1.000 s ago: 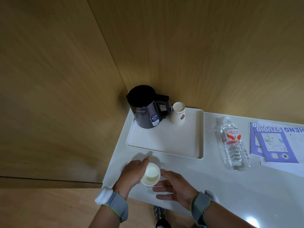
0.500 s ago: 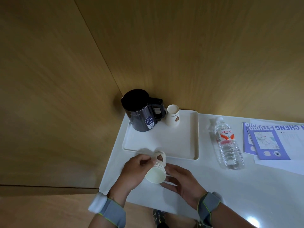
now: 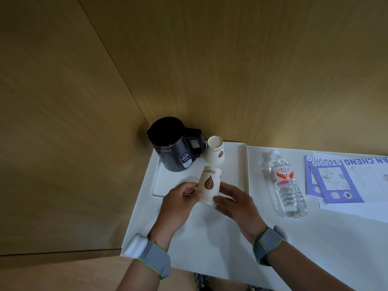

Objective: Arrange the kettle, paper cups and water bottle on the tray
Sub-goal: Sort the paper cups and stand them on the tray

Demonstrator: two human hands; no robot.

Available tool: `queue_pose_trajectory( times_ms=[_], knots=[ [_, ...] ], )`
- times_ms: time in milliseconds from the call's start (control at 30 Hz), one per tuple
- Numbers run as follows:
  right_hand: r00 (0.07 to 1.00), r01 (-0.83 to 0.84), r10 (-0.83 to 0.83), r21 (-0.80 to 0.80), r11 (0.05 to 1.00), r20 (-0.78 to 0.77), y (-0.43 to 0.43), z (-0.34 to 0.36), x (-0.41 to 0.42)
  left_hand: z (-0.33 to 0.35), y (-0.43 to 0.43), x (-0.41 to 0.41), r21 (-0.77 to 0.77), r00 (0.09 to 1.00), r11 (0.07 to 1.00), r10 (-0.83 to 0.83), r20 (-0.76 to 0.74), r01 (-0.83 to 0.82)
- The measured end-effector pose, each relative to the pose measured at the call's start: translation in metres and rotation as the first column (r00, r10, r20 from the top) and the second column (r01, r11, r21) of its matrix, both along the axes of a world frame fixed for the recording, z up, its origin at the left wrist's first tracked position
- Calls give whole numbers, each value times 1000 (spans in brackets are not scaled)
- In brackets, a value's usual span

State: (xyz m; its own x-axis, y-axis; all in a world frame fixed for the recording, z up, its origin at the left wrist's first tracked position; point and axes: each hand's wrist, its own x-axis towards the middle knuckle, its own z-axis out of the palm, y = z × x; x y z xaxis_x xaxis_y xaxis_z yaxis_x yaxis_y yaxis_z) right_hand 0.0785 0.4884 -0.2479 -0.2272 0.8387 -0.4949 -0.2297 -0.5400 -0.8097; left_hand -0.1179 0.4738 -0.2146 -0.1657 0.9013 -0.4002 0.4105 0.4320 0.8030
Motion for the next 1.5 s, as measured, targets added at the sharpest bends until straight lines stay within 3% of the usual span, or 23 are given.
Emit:
queue_pose_trajectory(
  times_ms=[233,667,1133,1500],
  knots=[
    [976,-50,1,217,975,219,23,-10,6,-17,22,10,44,997,998,41,60,-43],
    [921,-99,-55,369,924,385,58,-37,9,-54,52,24,117,977,987,84,196,-108],
    [913,-93,-80,394,915,401,85,-63,-4,-98,72,28,172,968,966,162,191,-195],
    [922,-71,-77,360,930,380,94,-67,-7,-110,80,31,205,979,959,204,-9,-198]
  ],
)
